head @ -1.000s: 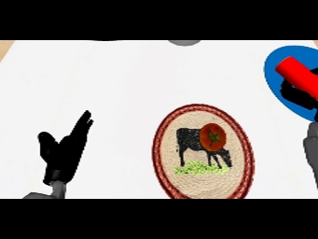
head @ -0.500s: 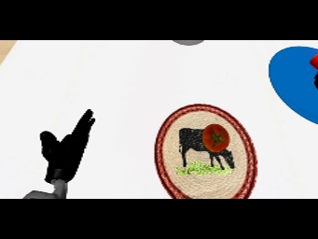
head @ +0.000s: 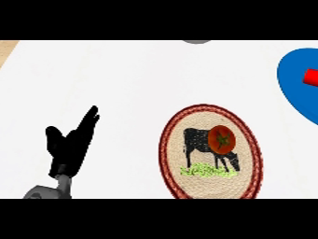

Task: Pick the can from the placemat and place it in the plate

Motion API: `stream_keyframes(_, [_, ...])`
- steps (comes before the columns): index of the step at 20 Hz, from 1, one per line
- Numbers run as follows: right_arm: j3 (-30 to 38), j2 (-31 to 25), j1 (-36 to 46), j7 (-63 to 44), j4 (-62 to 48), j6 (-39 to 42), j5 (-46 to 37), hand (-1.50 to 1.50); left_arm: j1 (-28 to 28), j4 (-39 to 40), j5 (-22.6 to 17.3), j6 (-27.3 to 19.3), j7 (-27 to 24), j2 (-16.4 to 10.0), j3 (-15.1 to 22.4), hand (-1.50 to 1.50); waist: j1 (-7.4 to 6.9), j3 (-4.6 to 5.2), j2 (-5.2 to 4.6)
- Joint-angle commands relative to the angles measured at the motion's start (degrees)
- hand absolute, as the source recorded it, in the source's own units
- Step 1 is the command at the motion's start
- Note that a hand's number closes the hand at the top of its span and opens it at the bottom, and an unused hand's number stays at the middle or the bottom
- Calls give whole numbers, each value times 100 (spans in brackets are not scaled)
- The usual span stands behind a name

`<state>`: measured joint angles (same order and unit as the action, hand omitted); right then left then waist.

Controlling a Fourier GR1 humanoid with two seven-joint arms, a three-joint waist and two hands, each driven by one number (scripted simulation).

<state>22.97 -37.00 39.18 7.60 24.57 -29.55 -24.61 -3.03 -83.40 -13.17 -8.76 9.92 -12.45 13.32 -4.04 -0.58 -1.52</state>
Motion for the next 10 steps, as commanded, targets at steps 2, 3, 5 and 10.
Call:
stream_keyframes(2, [101,-267,110,604,-722,775,107,-150,24,79,-145,127,243,-51,-68,0,-1,11,-29])
stream_keyframes(3, [175,-211,285,610,-736,814,191,-150,116,113,-114,173,72,-56,-48,0,-86,6,-57])
stream_keyframes(5, [417,2,326,996,-732,774,456,-150,142,-1,-90,94,135,44,27,0,-86,-2,-48])
stream_keyframes(10, [1150,-35,543,1741,-608,787,1177,-150,285,194,8,138,-25,-35,0,0,-39,-1,-45])
